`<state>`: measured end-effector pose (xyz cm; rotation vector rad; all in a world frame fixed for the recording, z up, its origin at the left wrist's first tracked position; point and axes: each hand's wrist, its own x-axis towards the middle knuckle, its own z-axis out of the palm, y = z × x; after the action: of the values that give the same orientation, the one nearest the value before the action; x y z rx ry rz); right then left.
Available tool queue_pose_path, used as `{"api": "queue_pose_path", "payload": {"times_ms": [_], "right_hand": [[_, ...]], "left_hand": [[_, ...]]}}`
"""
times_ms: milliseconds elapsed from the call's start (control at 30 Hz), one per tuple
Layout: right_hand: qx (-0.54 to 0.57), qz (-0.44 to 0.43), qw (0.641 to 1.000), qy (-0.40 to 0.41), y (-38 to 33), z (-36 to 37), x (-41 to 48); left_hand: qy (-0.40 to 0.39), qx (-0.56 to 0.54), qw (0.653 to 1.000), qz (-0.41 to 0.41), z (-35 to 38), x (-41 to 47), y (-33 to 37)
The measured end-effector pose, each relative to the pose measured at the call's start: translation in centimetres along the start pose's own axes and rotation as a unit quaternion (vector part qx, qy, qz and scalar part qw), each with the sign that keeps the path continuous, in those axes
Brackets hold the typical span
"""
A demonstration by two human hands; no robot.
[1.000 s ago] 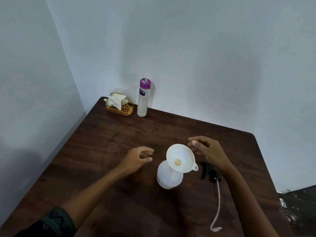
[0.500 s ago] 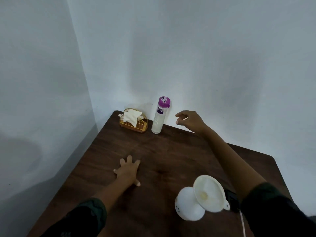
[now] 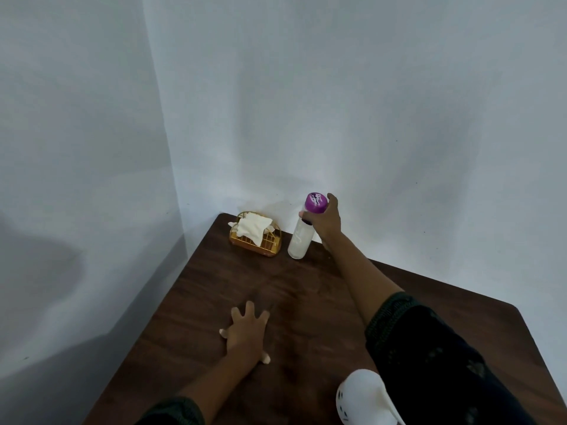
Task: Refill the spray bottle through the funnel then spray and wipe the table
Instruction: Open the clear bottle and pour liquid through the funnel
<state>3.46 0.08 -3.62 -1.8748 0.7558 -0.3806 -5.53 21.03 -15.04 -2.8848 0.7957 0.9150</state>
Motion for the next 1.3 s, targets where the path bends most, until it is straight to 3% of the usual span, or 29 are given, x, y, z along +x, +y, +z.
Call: {"api": "queue_pose_path", "payload": {"times_ms": [367, 500, 700, 867, 933, 1033, 1133, 1200, 1300], "right_hand": [[-0.126, -0.067, 0.989, -0.036, -0.2, -1.9, -0.5], [-0.115, -0.078, 0.988, -0.073, -0.6, -5.1, -3.4], [-0.035, -0.103, 0.99, -0.086, -3.5, -12.7, -10.2], [0.103, -0.182, 0.977, -0.049, -8.1, -20.3, -16.9], [0.18, -0.23, 0.956, -0.031, -9.6, -23.5, -19.5], [0.333, -0.247, 0.909, -0.032, -9.5, -28.4, -22.2], [0.383, -0.208, 0.899, -0.034, -7.1, -32.3, -24.3], [0.353, -0.193, 0.915, -0.019, -4.8, -32.9, -25.8], [0.314, -0.177, 0.933, 0.026, -1.1, -31.9, -28.6]], "left_hand": [[-0.007, -0.012, 1.0, 0.004, -0.7, -0.2, 0.0], [-0.001, -0.022, 1.0, -0.001, -0.6, -0.8, 0.1], [0.001, -0.013, 1.0, 0.012, -0.7, -1.0, -0.2], [0.014, -0.002, 0.999, 0.041, -0.6, -1.4, -1.2], [0.046, -0.083, 0.994, 0.049, -0.4, -1.9, -1.8], [0.19, -0.315, 0.93, 0.029, -0.8, -3.3, -1.5], [0.322, -0.4, 0.857, 0.056, -3.5, -5.3, 1.2], [0.336, -0.457, 0.815, 0.119, -6.3, -7.4, 4.1], [0.288, -0.524, 0.764, 0.242, -10.1, -11.5, 9.4]]}}
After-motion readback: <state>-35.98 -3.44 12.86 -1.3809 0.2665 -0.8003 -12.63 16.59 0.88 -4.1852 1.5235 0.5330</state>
